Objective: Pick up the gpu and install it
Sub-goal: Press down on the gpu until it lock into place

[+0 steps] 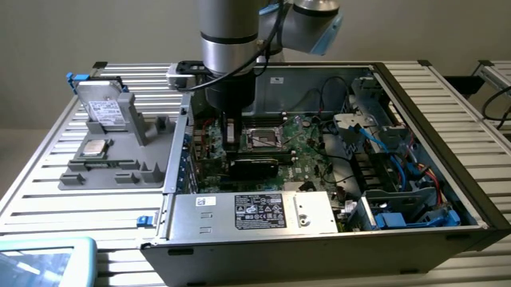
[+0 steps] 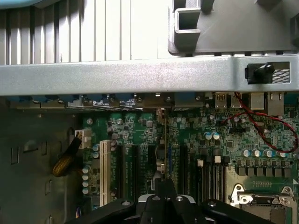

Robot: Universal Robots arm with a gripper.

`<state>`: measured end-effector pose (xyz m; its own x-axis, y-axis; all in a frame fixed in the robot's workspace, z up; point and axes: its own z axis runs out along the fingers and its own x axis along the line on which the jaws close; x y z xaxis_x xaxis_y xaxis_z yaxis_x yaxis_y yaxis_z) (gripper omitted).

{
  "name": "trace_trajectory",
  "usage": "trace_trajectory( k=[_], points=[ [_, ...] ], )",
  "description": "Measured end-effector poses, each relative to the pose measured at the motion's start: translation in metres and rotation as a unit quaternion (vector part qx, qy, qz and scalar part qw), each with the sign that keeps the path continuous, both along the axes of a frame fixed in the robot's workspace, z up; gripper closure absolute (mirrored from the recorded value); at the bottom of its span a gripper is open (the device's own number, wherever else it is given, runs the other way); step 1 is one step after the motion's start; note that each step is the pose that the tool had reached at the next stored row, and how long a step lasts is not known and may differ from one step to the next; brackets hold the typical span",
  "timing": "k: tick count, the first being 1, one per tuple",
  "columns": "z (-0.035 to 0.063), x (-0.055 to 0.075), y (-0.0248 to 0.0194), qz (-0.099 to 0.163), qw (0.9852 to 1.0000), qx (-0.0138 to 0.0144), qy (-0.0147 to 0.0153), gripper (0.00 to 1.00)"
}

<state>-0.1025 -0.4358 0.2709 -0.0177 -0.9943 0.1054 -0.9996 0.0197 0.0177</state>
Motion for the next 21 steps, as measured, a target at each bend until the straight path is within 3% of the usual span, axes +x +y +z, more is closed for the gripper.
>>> trace_trajectory(
  k=[7,10,18,21],
  points=[
    [-0.0052,0.0,0.0,0.0,1.0,-0.0006,-0.0001,0.89],
    [0.007,0.002,-0.0002,0.0,1.0,-0.0006,-0.0001,0.89],
    [0.0097,0.026,-0.0076,0.0,1.0,-0.0003,-0.0001,0.89],
    [0.0079,0.032,-0.0078,0.0,1.0,0.0019,-0.0004,0.89]
  ],
)
